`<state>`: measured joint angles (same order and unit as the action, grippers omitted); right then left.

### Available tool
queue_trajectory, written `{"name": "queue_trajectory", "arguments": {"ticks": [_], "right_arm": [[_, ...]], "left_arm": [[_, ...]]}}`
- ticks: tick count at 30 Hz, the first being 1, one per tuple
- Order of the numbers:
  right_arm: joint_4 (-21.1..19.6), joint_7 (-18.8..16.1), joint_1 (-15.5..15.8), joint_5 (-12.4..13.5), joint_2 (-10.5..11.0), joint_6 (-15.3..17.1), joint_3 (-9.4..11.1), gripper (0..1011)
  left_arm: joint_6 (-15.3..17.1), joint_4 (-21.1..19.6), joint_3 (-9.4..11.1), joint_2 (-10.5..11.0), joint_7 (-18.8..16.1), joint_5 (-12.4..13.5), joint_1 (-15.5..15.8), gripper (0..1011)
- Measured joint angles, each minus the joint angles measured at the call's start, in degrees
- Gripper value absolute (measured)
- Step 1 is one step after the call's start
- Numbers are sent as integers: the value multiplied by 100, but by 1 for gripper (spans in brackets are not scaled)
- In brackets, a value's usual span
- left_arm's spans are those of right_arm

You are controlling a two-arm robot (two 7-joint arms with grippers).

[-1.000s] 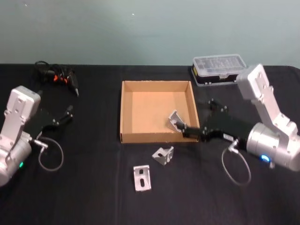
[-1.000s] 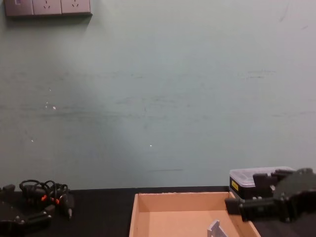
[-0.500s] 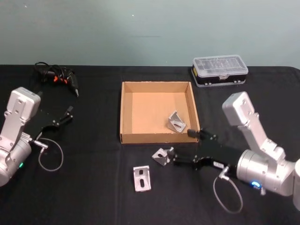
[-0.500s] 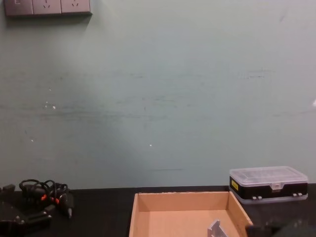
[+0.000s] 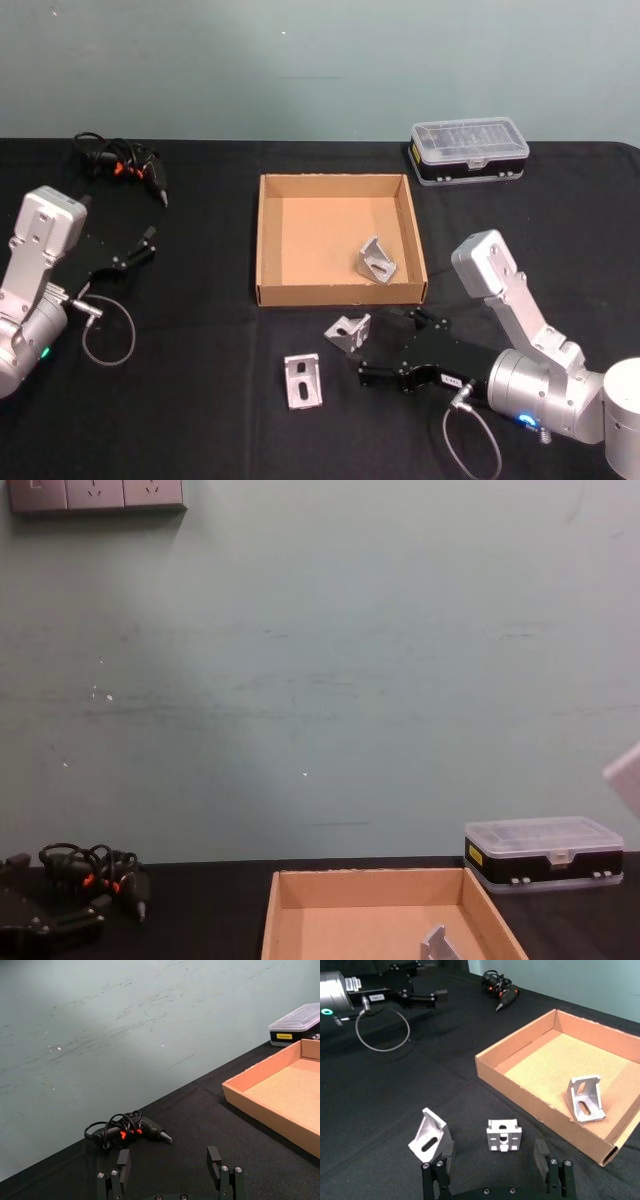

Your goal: Use one hand to pick up the angle iron from the table and place it into the box.

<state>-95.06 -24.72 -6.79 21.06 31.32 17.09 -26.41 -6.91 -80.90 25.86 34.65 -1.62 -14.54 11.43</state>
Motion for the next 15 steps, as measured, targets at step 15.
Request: {"name": "queue_trajectory", "arguments": {"ticks": [15], "right_arm": [[385, 27, -161, -186, -202, -26, -92, 1000]], "left_arm": [[0, 0, 0, 0, 0, 0, 0, 1000]]}}
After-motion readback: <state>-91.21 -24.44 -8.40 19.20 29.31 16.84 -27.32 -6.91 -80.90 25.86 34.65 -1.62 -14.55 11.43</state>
